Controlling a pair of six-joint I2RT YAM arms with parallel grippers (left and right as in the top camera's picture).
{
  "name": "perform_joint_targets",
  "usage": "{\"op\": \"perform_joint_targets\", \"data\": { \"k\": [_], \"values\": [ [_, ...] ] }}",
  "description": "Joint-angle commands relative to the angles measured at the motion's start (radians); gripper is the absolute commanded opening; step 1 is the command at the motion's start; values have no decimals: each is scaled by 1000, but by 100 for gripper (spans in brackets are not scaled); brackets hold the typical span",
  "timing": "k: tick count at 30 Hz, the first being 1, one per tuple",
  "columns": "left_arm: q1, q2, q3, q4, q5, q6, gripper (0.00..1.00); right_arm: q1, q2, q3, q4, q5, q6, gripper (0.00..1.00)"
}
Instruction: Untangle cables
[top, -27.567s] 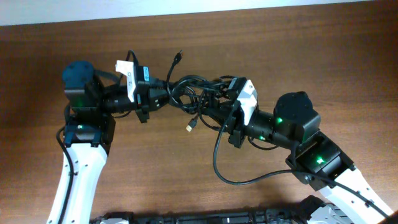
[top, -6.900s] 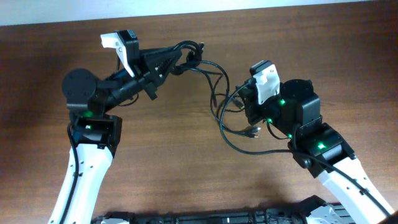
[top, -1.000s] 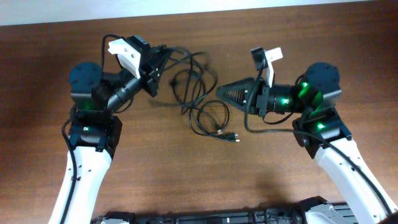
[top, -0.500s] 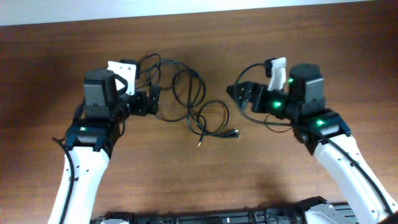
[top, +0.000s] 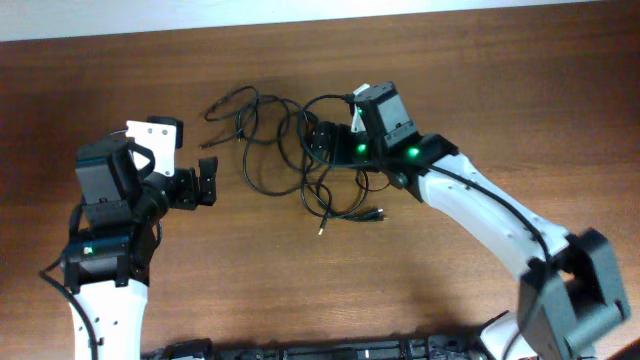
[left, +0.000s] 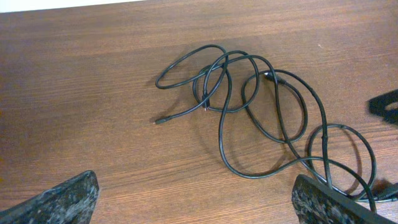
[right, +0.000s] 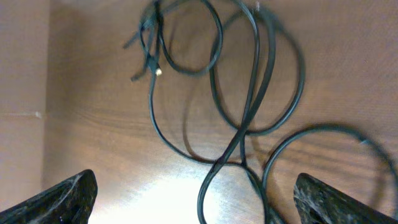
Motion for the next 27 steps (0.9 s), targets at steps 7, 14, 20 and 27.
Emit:
{"op": "perform_joint_targets", "data": {
  "k": [7, 14, 20, 27],
  "values": [
    [5, -3, 1, 0, 11, 16, 99, 31, 198, 18, 181, -330, 168, 89],
    [5, -3, 1, 0, 11, 16, 99, 41, 290, 18, 283, -420, 272, 68],
    [5, -3, 1, -1, 11, 16, 99, 29, 301, 18, 353, -517, 275, 4],
    [5, -3, 1, -1, 11, 16, 99, -55, -286, 37, 111, -14, 48, 4]
  ]
}}
